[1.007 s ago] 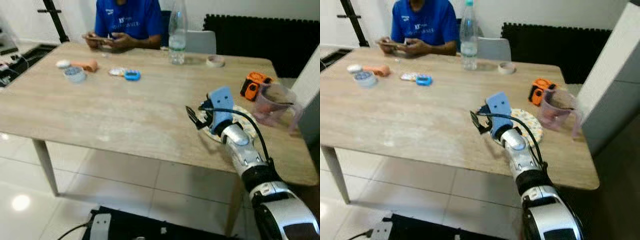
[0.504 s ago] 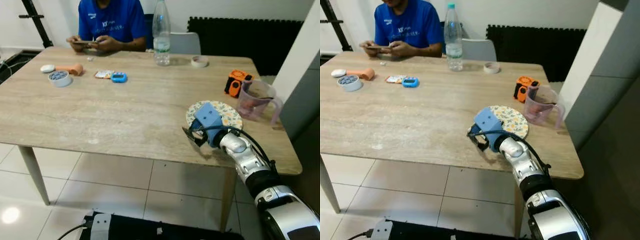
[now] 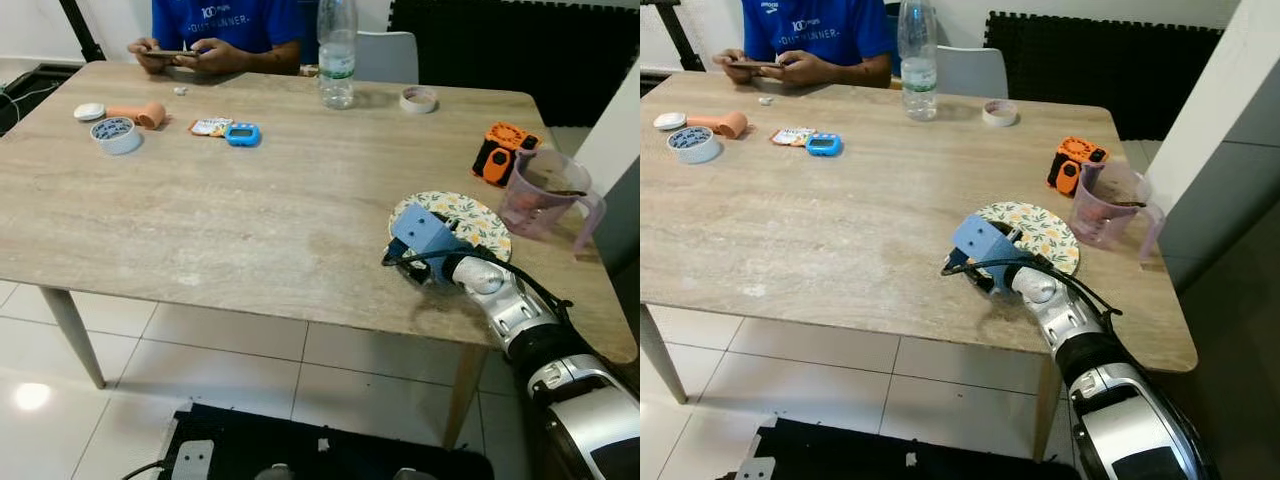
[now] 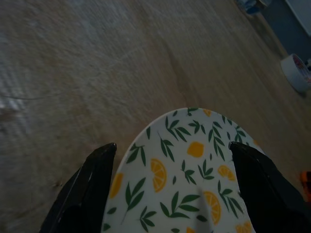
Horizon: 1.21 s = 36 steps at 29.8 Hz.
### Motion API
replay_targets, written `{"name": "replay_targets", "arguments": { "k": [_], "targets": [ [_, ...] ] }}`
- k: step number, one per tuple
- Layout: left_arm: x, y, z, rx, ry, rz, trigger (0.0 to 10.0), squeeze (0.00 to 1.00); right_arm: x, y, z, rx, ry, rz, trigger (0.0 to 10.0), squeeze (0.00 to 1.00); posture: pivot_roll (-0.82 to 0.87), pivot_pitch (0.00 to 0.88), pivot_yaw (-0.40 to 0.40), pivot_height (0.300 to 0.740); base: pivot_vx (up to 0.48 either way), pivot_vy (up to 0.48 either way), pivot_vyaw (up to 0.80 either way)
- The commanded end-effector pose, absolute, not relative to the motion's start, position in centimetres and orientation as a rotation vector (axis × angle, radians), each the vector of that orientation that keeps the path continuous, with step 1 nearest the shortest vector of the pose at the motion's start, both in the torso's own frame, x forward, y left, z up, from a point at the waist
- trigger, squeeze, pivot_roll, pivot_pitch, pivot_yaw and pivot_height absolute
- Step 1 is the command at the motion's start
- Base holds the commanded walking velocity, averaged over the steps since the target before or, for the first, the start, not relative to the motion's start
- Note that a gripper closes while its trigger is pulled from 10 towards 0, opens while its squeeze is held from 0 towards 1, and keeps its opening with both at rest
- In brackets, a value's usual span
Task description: Restocking fridge
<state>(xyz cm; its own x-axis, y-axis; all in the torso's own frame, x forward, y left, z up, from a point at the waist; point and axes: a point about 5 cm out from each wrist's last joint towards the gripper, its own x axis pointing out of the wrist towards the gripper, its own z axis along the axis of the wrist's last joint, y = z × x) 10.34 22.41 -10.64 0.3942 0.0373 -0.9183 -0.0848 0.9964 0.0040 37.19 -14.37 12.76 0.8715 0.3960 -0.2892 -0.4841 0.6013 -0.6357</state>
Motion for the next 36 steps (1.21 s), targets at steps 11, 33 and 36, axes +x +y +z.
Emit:
{"name": "replay_targets", "arguments": {
  "k": [11,33,36],
  "targets": [
    [10.5,22.9,-10.5,-0.029,1.167,0.082,10.0,0.0,34.2,-15.1,8.2,-0.765,0.421,0.632,10.0,0.0,-0.01,0.139,-0.013,0.74,0.0,0.0,0.0],
    [10.4,23.1,-10.5,-0.029,1.175,0.08,10.0,0.0,27.6,-21.0,16.5,0.447,-0.094,0.973,10.0,0.0,-0.03,0.142,-0.021,0.74,0.0,0.0,0.0],
    [10.6,22.9,-10.5,-0.029,1.173,0.075,10.0,0.0,28.5,-22.9,17.2,0.642,-0.238,0.813,10.0,0.0,-0.03,0.138,-0.023,0.74,0.0,0.0,0.0]
  ]
}}
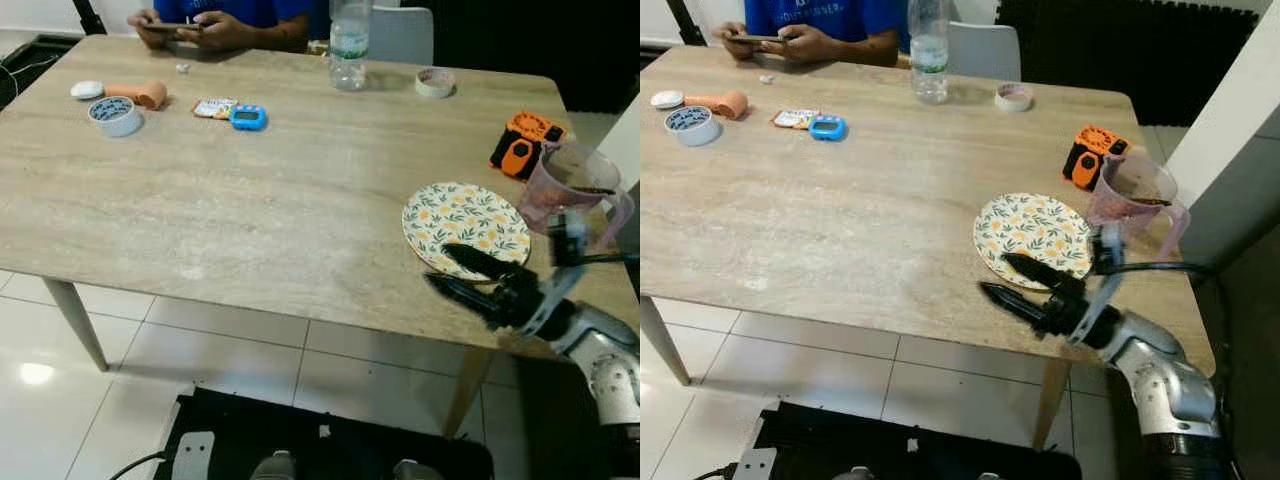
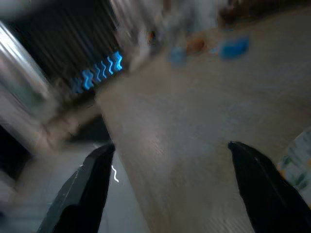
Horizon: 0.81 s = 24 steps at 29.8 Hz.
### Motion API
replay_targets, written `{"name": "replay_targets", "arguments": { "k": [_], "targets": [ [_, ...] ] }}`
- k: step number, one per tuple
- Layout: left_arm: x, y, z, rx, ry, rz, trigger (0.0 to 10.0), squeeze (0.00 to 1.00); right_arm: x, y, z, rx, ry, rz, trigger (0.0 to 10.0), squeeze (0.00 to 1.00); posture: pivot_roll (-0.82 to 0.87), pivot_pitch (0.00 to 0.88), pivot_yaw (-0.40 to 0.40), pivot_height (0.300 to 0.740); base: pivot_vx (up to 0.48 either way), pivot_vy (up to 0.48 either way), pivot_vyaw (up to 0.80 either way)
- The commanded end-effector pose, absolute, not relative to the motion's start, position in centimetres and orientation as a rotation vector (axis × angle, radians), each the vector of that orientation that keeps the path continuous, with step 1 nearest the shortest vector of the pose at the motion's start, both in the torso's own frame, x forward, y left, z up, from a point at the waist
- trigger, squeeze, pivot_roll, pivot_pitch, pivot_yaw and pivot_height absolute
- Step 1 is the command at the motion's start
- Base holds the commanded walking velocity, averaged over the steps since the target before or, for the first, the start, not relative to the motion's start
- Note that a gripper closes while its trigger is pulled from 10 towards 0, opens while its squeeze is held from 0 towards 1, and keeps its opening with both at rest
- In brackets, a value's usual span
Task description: Restocking fridge
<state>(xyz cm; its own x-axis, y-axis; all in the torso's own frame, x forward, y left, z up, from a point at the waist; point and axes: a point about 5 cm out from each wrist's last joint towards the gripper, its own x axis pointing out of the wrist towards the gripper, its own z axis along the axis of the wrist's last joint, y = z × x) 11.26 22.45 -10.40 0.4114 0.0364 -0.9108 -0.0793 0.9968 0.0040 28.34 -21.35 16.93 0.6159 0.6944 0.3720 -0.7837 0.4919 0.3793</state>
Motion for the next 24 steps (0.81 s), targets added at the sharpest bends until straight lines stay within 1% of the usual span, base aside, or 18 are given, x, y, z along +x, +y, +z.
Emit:
{"name": "replay_targets", "arguments": {
  "k": [1,2,5,6,7,8,10,11,14,18,24],
  "targets": [
    [10.7,22.9,-10.5,-0.028,1.171,0.073,10.0,0.0,29.2,-23.3,17.0,0.685,-0.243,0.737,10.0,0.0,-0.03,0.138,-0.023,0.74,0.0,0.0,0.0],
    [10.8,22.8,-10.5,-0.028,1.169,0.072,10.0,0.0,29.6,-23.4,16.6,0.692,-0.223,0.681,10.0,0.0,-0.03,0.136,-0.021,0.74,0.0,0.0,0.0],
    [10.9,22.8,-10.4,-0.027,1.169,0.071,10.0,0.0,29.8,-23.4,16.3,0.687,-0.203,0.652,10.0,0.0,-0.03,0.136,-0.021,0.74,0.0,0.0,0.0],
    [11.0,22.8,-10.4,-0.026,1.168,0.07,10.0,0.0,30.2,-23.3,15.7,0.687,-0.162,0.617,10.0,0.0,-0.03,0.135,-0.021,0.74,0.0,0.0,0.0],
    [11.1,22.6,-10.4,-0.026,1.166,0.068,10.0,0.0,30.8,-23.5,15.2,0.718,-0.137,0.536,10.0,0.0,-0.03,0.135,-0.021,0.74,0.0,0.0,0.0],
    [11.1,22.6,-10.4,-0.026,1.166,0.068,10.0,0.0,30.8,-23.5,15.2,0.718,-0.137,0.536,10.0,0.0,-0.03,0.135,-0.021,0.74,0.0,0.0,0.0],
    [11.2,22.5,-10.4,-0.026,1.165,0.067,10.0,0.0,31.7,-23.9,14.4,0.766,-0.102,0.408,10.0,0.0,-0.03,0.135,-0.021,0.74,0.0,0.0,0.0],
    [11.2,22.5,-10.4,-0.026,1.165,0.067,10.0,0.0,31.7,-23.9,14.4,0.766,-0.102,0.408,10.0,0.0,-0.03,0.135,-0.021,0.74,0.0,0.0,0.0],
    [11.0,22.3,-10.5,-0.028,1.168,0.067,10.0,0.0,32.3,-24.7,13.7,0.833,-0.071,0.274,10.0,0.0,-0.03,0.135,-0.021,0.74,0.0,0.0,0.0],
    [10.5,22.3,-10.6,-0.031,1.176,0.07,10.0,0.0,32.5,-26.2,13.2,0.848,-0.053,0.141,10.0,0.0,-0.02,0.142,-0.024,0.74,0.0,0.0,0.0],
    [10.3,22.3,-10.7,-0.035,1.179,0.075,10.0,0.0,32.6,-27.9,13.1,0.853,-0.072,0.04,10.0,0.0,-0.01,0.144,-0.026,0.74,0.0,0.0,0.0]
  ]
}}
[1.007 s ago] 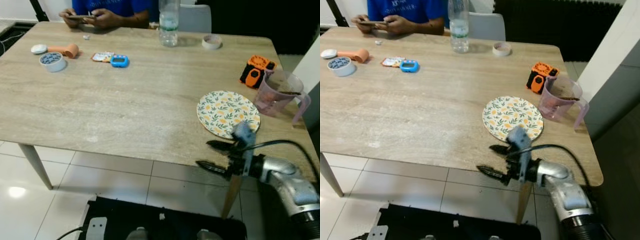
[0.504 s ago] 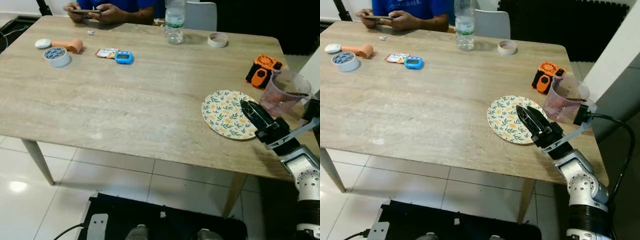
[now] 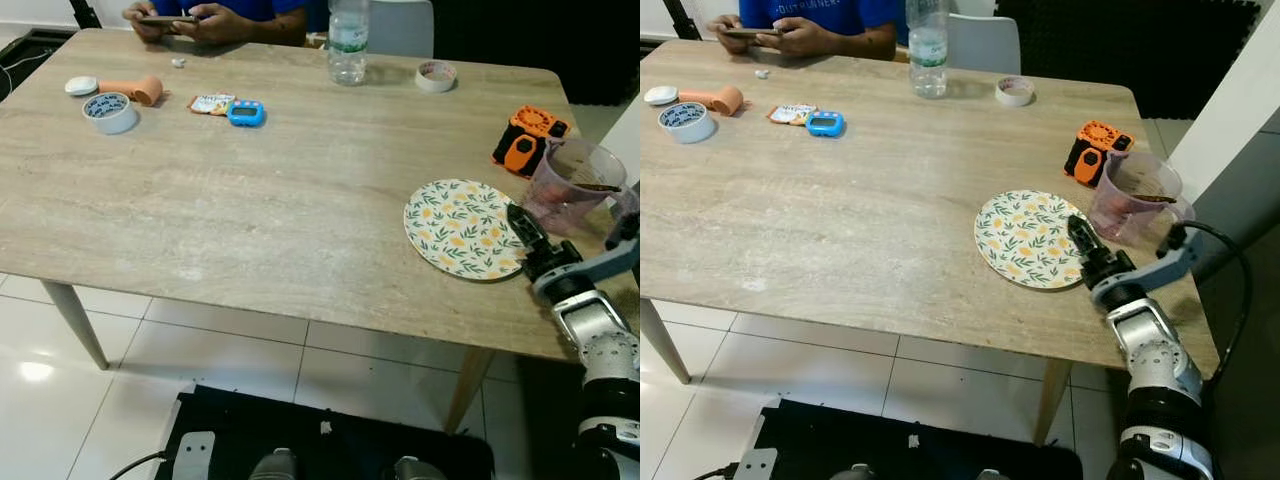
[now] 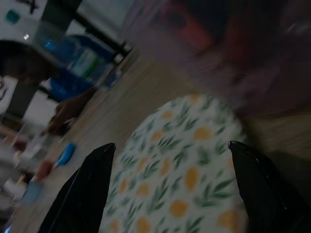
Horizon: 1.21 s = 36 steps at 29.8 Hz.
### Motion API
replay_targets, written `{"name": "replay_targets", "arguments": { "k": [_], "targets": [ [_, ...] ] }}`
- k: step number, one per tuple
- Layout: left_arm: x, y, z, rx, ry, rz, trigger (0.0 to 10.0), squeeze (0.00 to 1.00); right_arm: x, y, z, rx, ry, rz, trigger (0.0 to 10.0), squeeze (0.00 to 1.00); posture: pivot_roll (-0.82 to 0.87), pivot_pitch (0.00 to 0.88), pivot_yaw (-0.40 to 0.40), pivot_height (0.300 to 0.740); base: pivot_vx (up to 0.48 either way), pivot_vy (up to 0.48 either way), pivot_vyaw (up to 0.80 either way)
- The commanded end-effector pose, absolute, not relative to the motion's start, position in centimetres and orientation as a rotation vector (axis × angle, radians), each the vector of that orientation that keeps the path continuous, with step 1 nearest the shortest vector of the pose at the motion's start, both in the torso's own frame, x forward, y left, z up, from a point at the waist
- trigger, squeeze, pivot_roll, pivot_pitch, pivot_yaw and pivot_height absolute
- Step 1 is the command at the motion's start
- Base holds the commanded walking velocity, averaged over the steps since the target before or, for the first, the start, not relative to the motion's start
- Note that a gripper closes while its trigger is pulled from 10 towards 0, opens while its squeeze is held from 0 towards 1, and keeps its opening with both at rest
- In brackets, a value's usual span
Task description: Restocking fridge
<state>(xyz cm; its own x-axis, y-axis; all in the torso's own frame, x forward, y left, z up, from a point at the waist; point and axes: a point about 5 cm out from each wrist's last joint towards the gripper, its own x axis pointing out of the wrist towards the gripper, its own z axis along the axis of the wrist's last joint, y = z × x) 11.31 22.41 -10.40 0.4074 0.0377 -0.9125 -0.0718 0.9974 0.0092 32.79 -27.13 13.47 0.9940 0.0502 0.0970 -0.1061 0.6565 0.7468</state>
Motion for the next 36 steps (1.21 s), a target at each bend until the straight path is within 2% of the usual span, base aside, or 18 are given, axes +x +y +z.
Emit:
{"name": "replay_targets", "arguments": {
  "k": [1,9,19,23,25,29,36],
  "targets": [
    [10.3,22.3,-10.7,-0.035,1.179,0.075,10.0,0.0,32.6,-27.9,13.1,0.853,-0.072,0.04,10.0,0.0,-0.01,0.144,-0.026,0.74,0.0,0.0,0.0],
    [10.3,22.2,-10.7,-0.036,1.179,0.075,10.0,0.0,32.5,-28.6,12.0,0.843,-0.036,-0.068,10.0,0.0,-0.01,0.144,-0.025,0.74,0.0,0.0,0.0],
    [10.3,22.4,-10.7,-0.036,1.177,0.077,10.0,0.0,33.0,-27.2,10.8,0.847,0.033,-0.067,10.0,0.0,-0.01,0.144,-0.024,0.74,0.0,0.0,0.0],
    [10.4,22.4,-10.7,-0.036,1.176,0.075,10.0,0.0,33.4,-25.3,9.4,0.832,0.141,-0.044,10.0,0.0,-0.02,0.143,-0.024,0.74,0.0,0.0,0.0],
    [10.4,22.4,-10.7,-0.036,1.176,0.075,10.0,0.0,33.4,-25.3,9.4,0.832,0.141,-0.044,10.0,0.0,-0.02,0.143,-0.024,0.74,0.0,0.0,0.0],
    [10.9,21.7,-10.7,-0.037,1.17,0.067,10.0,0.0,34.0,-21.9,9.7,0.868,0.157,0.11,10.0,0.0,-0.01,0.145,-0.024,0.74,0.0,0.0,0.0],
    [11.3,20.3,-10.8,-0.042,1.168,0.054,10.0,0.0,34.6,-21.2,10.2,0.871,0.155,0.132,10.0,0.0,-0.01,0.145,-0.024,0.74,0.0,0.0,0.0]
  ]
}}
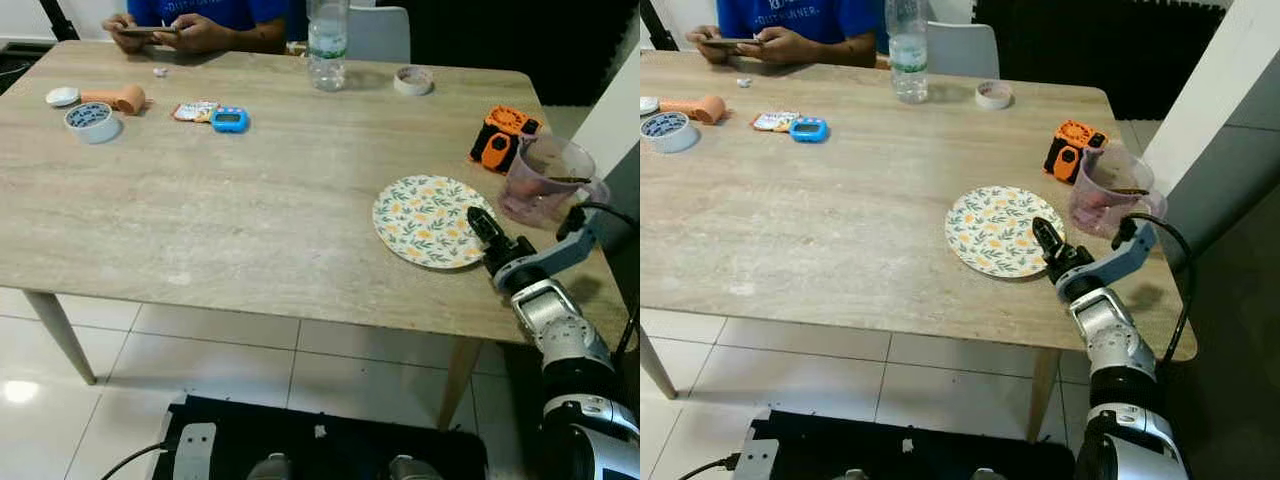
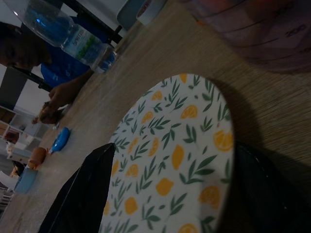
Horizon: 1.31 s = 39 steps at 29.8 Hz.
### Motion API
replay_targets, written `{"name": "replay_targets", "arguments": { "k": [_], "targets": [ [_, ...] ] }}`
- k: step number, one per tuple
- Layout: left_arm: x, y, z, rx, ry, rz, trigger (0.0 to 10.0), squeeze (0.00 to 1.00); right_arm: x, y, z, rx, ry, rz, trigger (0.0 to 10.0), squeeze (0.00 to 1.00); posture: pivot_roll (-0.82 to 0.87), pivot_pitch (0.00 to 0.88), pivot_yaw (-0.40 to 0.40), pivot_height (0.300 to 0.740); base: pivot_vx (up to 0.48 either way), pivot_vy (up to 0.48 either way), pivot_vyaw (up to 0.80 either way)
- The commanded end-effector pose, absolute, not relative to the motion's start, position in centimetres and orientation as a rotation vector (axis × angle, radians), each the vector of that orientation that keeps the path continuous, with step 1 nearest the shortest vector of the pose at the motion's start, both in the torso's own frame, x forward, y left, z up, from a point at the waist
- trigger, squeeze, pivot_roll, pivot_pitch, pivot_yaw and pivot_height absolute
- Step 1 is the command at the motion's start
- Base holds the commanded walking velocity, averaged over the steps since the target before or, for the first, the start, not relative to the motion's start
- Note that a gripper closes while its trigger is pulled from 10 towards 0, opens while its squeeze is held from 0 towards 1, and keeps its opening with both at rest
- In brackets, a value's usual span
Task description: Restocking fridge
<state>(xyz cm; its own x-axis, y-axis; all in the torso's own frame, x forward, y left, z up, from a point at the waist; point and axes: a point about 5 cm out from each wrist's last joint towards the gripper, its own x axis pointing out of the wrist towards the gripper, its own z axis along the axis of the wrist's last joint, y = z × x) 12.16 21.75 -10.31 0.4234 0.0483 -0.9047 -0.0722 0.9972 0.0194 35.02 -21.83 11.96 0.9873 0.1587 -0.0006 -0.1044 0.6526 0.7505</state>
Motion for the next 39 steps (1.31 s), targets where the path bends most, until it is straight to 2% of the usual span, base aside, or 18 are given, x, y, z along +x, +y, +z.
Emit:
{"name": "replay_targets", "arguments": {
  "k": [1,3,4,5,6,12,18,25,26,27,28,29,30,39],
  "targets": [
    [11.3,20.3,-10.8,-0.042,1.168,0.054,10.0,0.0,34.6,-21.2,10.2,0.871,0.155,0.132,10.0,0.0,-0.01,0.145,-0.024,0.74,0.0,0.0,0.0],
    [11.4,20.1,-10.9,-0.043,1.168,0.052,10.0,0.0,34.7,-21.1,10.2,0.87,0.155,0.136,10.0,0.0,-0.01,0.145,-0.024,0.74,0.0,0.0,0.0],
    [11.4,19.9,-10.9,-0.044,1.168,0.051,10.0,0.0,34.7,-21.0,10.3,0.869,0.154,0.143,5.0,0.0,-0.01,0.145,-0.024,0.74,0.0,0.0,0.0],
    [11.4,19.9,-10.9,-0.044,1.168,0.051,10.0,0.0,34.7,-21.0,10.3,0.869,0.154,0.143,5.0,0.0,-0.01,0.145,-0.024,0.74,0.0,0.0,0.0],
    [11.3,19.8,-10.9,-0.046,1.17,0.05,10.0,0.0,34.7,-20.8,10.3,0.868,0.154,0.148,0.0,0.0,-0.01,0.145,-0.024,0.74,0.0,0.0,0.0],
    [10.8,19.9,-11.0,-0.047,1.177,0.053,10.0,0.0,34.6,-20.1,10.4,0.877,0.155,0.183,0.0,0.0,-0.01,0.145,-0.024,0.74,0.0,0.0,0.0],
    [10.3,21.7,-10.9,-0.05,1.173,0.093,10.0,0.0,34.5,-18.6,10.8,0.892,0.162,0.277,0.0,0.0,-0.02,0.144,-0.026,0.74,0.0,0.0,0.0],
    [10.6,22.9,-10.5,-0.048,1.16,0.114,10.0,0.0,34.5,-18.1,10.8,0.865,0.182,0.317,0.0,0.0,-0.02,0.135,-0.027,0.74,0.0,0.0,0.0],
    [10.6,23.2,-10.4,-0.047,1.157,0.116,10.0,0.0,34.6,-18.2,10.5,0.833,0.205,0.297,3.8,0.0,-0.02,0.133,-0.027,0.74,0.0,0.0,0.0],
    [10.6,23.2,-10.4,-0.047,1.157,0.116,10.0,0.0,34.6,-18.2,10.5,0.833,0.205,0.297,3.8,0.0,-0.02,0.133,-0.027,0.74,0.0,0.0,0.0],
    [10.7,23.3,-10.4,-0.046,1.153,0.117,10.0,0.0,34.6,-18.5,10.3,0.787,0.206,0.27,10.0,0.06,-0.02,0.133,-0.027,0.74,0.0,0.0,0.0],
    [10.7,23.3,-10.4,-0.046,1.153,0.117,10.0,0.0,34.6,-18.5,10.3,0.787,0.206,0.27,10.0,0.06,-0.02,0.133,-0.027,0.74,0.0,0.0,0.0],
    [10.8,23.4,-10.3,-0.045,1.15,0.116,10.0,0.0,34.8,-18.8,10.3,0.772,0.198,0.242,10.0,1.0,-0.02,0.133,-0.027,0.74,0.0,0.0,0.0],
    [10.9,22.7,-10.4,-0.048,1.148,0.101,10.0,0.0,36.0,-18.9,12.1,0.768,0.15,0.241,10.0,1.0,-0.03,0.148,-0.029,0.74,0.0,0.0,0.0]
  ]
}}
